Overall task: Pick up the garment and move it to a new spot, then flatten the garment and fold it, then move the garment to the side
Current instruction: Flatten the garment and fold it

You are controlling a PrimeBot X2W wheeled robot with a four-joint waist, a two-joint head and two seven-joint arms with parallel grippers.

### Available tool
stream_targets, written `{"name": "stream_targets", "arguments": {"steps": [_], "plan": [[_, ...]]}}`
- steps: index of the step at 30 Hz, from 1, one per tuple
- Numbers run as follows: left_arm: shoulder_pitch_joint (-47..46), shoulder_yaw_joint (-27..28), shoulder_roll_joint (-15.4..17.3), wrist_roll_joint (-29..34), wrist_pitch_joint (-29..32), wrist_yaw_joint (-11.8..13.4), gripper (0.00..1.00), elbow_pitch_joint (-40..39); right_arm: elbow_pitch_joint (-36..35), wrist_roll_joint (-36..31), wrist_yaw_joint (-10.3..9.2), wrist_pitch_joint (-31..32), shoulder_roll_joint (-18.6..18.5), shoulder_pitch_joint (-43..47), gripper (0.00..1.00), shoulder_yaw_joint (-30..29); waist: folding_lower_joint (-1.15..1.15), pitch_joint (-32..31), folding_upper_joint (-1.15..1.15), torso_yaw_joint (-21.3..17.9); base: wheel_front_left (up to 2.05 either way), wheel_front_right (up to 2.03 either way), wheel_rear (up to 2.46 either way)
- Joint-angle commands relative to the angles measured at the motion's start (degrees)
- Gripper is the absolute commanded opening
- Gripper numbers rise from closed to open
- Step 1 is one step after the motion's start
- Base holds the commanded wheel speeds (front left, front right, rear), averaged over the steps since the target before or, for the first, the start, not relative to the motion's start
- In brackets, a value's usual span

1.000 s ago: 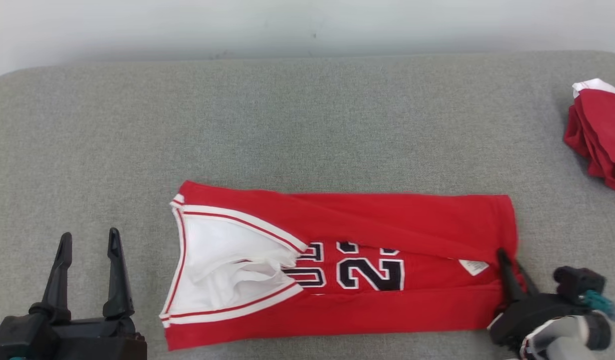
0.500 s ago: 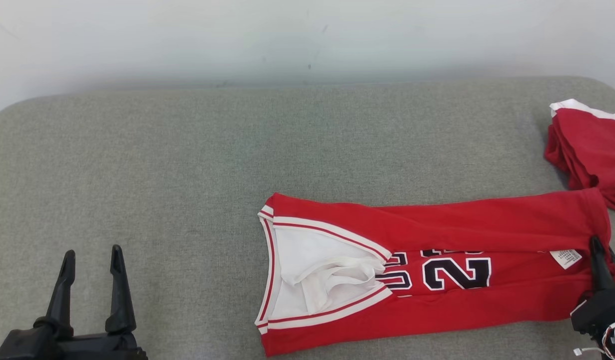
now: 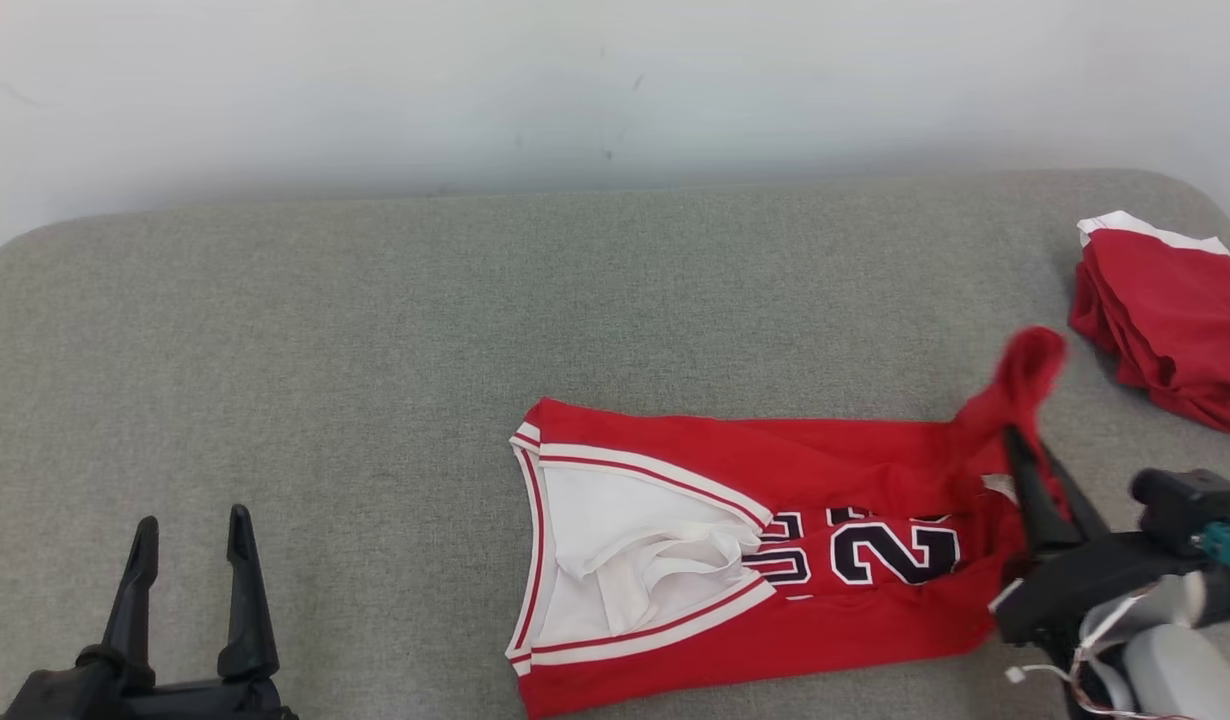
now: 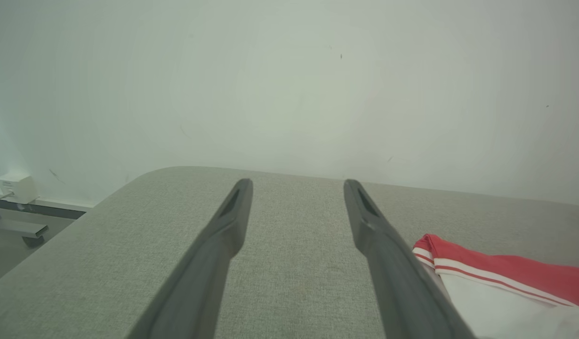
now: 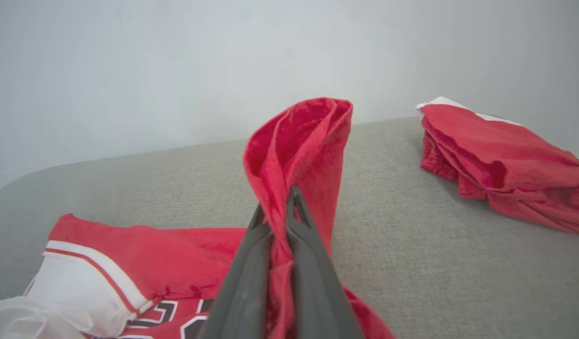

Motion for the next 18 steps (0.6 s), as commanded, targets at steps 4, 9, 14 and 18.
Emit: {"name": "stream_targets", "arguments": {"steps": [4, 9, 14, 18], "plan": [[0.21, -0.41, -0.03, -0.24, -0.01, 0.42, 1.00, 0.29, -5.13, -1.19, -0.17, 2.40, 3.52, 0.71, 0.00, 4.41, 0.00, -0.18, 0.00, 0.64, 0.00, 0.00, 0.00], [0.07, -0.54, -0.04, -0.14, -0.01, 0.27, 1.00, 0.48, -7.73, -1.81, -0.17, 3.85, 6.85, 0.90, 0.00, 8.82, 0.00, -0.14, 0.00, 1.83, 0.00, 0.00, 0.00], [-0.51, -0.68, -0.04, -0.02, -0.01, -0.09, 1.00, 0.81, -7.62, -2.38, -0.17, 4.03, 9.35, 0.05, 0.00, 11.95, 0.00, 0.24, 0.00, 2.92, 0.00, 0.00, 0.00], [-1.24, -1.00, -0.03, 0.03, -0.01, -0.07, 1.00, 1.12, -6.03, -2.51, -0.17, 3.19, 12.21, -1.80, 0.00, 16.16, 0.00, 0.83, 0.00, 3.94, 0.00, 0.00, 0.00]]}}
